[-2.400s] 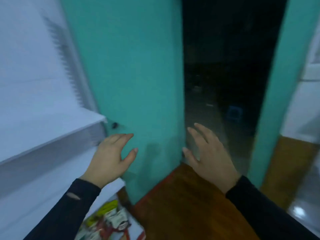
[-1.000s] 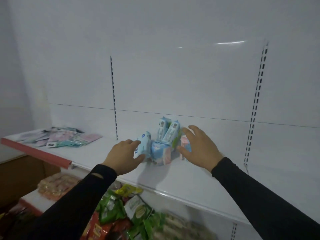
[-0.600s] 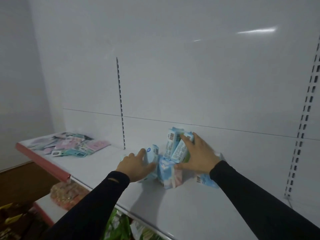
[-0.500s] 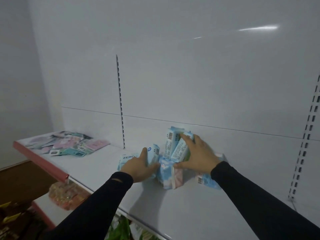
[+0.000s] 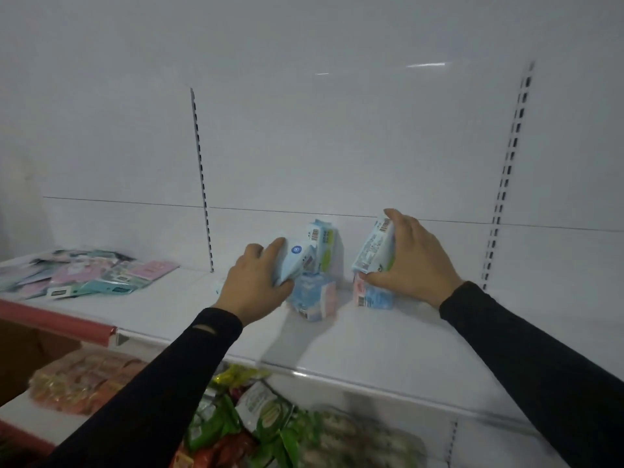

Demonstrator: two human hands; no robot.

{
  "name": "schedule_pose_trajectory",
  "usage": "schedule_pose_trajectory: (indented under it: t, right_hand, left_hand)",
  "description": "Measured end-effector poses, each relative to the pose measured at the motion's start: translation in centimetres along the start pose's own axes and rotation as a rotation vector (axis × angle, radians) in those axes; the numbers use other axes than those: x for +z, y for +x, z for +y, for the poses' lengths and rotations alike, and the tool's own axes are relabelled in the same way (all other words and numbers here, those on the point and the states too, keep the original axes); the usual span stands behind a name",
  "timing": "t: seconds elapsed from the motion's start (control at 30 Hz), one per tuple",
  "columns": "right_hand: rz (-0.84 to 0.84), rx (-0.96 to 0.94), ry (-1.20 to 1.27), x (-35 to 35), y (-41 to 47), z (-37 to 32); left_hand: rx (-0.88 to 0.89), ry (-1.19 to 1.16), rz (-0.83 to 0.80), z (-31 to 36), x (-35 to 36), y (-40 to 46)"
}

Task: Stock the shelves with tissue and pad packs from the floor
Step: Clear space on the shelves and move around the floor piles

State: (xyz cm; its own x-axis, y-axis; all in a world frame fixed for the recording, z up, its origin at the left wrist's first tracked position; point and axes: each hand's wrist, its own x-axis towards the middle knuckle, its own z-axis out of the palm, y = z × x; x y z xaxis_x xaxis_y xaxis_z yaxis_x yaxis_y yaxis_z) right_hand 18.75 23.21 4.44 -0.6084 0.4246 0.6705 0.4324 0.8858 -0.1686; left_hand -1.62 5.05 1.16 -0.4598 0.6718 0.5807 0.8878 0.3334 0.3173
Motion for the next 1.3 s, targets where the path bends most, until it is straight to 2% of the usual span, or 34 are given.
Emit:
schedule_pose_trajectory:
  t: [0.17, 0.27, 0.37, 0.6, 0.73, 0.9, 1.13, 1.3]
  right_hand:
    - [0.011, 0.13, -0.181, -5.7, -9.0, 0.1]
    - [-0.011, 0.246, -0.249, -10.1, -15.6, 1.4]
    - [0.082, 0.384, -0.328, -15.0, -23.6, 3.7]
    - [0.102, 0.798, -0.521, -29.1, -44.9, 6.3]
    - [0.117, 1.029, -0.658, -37.0, -59.0, 5.7]
    - [0.11, 1.344, -0.737, -45.4, -75.6, 4.3]
    - [0.103, 1.721, -0.739, -50.8, -92.4, 2.2]
    - [0.087, 1.943, -0.671, -51.2, -100.9, 2.2]
  left_hand:
    - [0.289, -0.061, -0.031, 4.7, 0.4, -3.3]
    - [0.404, -0.155, -0.094, 9.3, 2.2, -5.3]
    - [0.548, -0.215, -0.162, 15.3, 4.0, -7.8]
    - [0.957, -0.397, -0.359, 34.6, 8.4, -18.3]
    - [1.227, -0.465, -0.454, 47.9, 10.5, -26.8]
    - [1.455, -0.522, -0.587, 62.9, 12.8, -39.4]
    - [1.673, -0.55, -0.83, 76.7, 14.7, -55.6]
    - [1.924, -0.575, -0.892, 84.6, 18.2, -64.8]
